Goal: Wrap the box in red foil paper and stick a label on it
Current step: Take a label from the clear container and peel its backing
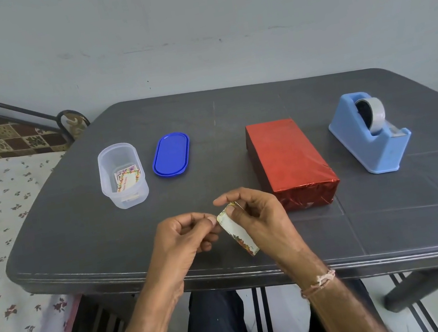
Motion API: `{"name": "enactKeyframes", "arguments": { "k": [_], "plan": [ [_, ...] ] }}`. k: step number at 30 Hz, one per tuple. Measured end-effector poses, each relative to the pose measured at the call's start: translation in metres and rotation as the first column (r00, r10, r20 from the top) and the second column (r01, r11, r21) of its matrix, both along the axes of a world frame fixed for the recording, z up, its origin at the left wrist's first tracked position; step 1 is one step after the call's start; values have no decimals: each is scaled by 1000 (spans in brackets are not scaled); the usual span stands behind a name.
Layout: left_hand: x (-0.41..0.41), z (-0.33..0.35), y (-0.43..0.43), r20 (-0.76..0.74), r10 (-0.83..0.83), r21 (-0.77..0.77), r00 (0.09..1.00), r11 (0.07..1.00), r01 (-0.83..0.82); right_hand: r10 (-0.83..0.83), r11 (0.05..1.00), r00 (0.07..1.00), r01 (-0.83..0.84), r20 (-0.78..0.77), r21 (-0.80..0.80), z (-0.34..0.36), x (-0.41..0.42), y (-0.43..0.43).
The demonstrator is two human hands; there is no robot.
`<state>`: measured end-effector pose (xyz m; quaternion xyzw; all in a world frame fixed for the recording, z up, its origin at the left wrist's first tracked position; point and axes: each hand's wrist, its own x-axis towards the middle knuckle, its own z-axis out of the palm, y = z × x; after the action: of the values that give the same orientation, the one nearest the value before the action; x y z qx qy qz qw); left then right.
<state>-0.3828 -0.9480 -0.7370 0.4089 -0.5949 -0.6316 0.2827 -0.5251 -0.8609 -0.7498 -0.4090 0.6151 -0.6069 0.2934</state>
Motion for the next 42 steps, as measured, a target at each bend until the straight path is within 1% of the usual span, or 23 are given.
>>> {"name": "enactKeyframes", "arguments": {
  "k": [3,9,12,15,18,20,23,25,27,33,36,37,39,42],
  "plan": [
    [0,2,1,-12,-4,3,1000,1000,4,-13,1000,1000,13,-28,16,-1,0,-1],
    [-1,-1,0,15,10,-51,1000,999,-9,-9,1000,998,10,-57,24,-2,1,-2],
    [0,-2,-1,4,7,-34,1000,999,-7,1,999,999,1,-51,35,-3,0,-3],
    [3,-4,-4,-28,-38,63,999,997,39,30,999,999,-29,-33,29,-4,-1,-3],
    [6,-3,-7,-137,-70,243,988,965,102,74,997,997,-73,-26,16,-6,-4,-4],
    [5,-1,-9,-181,-68,336,981,933,127,94,996,992,-94,-86,1,-7,-8,-6],
    [3,4,-13,-218,-59,440,974,885,152,121,988,979,-135,-164,-80,-4,-11,-10],
    [2,6,-16,-232,-49,485,971,860,159,124,979,972,-153,-199,-134,-1,-12,-12],
    [1,7,-19,-240,-55,504,969,846,172,118,976,961,-159,-251,-147,1,-14,-14],
    [1,4,-27,-231,-107,493,967,844,212,101,980,937,-152,-335,-131,12,-20,-24],
    [-2,-1,-31,-204,-129,452,970,867,210,63,990,905,-111,-421,-90,11,-23,-30],
    [-3,-3,-33,-184,-122,428,975,883,191,39,992,897,-89,-441,-93,11,-23,-32],
    [-5,-7,-40,-114,-72,354,991,929,109,-24,991,911,-33,-412,-132,16,-26,-32],
    [-10,-13,-60,52,43,156,998,987,-50,-142,977,930,76,-338,-201,29,-37,-31]
  ]
}}
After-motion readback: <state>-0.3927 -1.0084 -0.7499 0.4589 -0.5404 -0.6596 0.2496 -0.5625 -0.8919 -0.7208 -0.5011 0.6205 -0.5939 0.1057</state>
